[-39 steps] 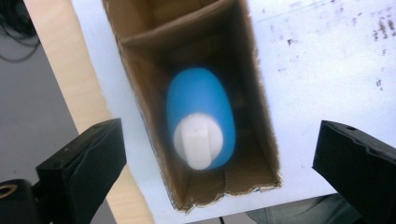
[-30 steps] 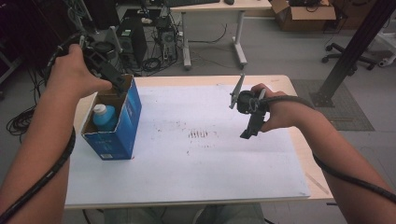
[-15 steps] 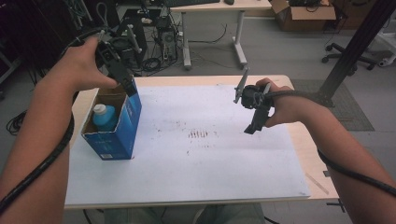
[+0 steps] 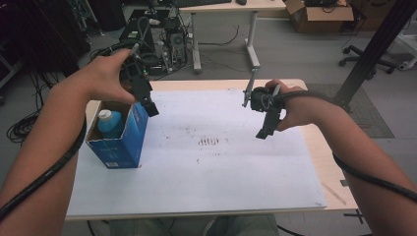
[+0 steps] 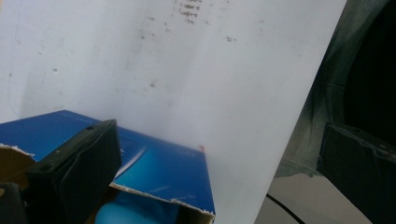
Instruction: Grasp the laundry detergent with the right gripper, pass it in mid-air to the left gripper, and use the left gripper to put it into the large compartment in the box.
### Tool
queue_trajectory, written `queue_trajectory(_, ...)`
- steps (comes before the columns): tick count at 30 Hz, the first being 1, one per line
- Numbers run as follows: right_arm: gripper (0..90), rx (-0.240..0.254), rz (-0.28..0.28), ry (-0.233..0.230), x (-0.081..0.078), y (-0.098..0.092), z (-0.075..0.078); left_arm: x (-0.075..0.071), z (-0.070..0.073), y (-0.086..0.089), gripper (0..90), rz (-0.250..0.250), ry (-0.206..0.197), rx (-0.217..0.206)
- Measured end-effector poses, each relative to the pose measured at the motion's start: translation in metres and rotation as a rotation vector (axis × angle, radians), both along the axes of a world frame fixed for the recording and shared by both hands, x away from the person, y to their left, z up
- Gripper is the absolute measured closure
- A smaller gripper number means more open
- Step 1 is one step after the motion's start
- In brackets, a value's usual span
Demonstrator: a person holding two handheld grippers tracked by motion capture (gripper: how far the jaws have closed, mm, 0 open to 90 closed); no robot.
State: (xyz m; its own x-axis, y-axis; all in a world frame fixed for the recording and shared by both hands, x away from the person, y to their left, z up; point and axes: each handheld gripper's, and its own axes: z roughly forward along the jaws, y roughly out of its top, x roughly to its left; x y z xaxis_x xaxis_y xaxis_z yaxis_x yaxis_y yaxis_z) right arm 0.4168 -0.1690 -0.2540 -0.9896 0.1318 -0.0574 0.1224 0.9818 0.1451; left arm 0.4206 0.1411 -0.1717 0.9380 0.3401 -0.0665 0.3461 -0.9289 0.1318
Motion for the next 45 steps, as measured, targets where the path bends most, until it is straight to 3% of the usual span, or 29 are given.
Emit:
queue_trajectory(17,0.3,-0.044,0.003,-0.004,0.000,0.007,0.009,-0.006,-0.022,-0.028,0.1,-0.156,0.017,0.065)
queue_trajectory(31,0.3,-0.079,0.015,0.000,0.003,0.008,0.009,-0.006,-0.039,-0.035,0.1,-0.194,0.021,0.062)
queue_trajectory(45,0.4,-0.083,0.014,-0.001,0.008,0.007,0.008,-0.004,-0.037,-0.035,0.1,-0.196,0.018,0.054)
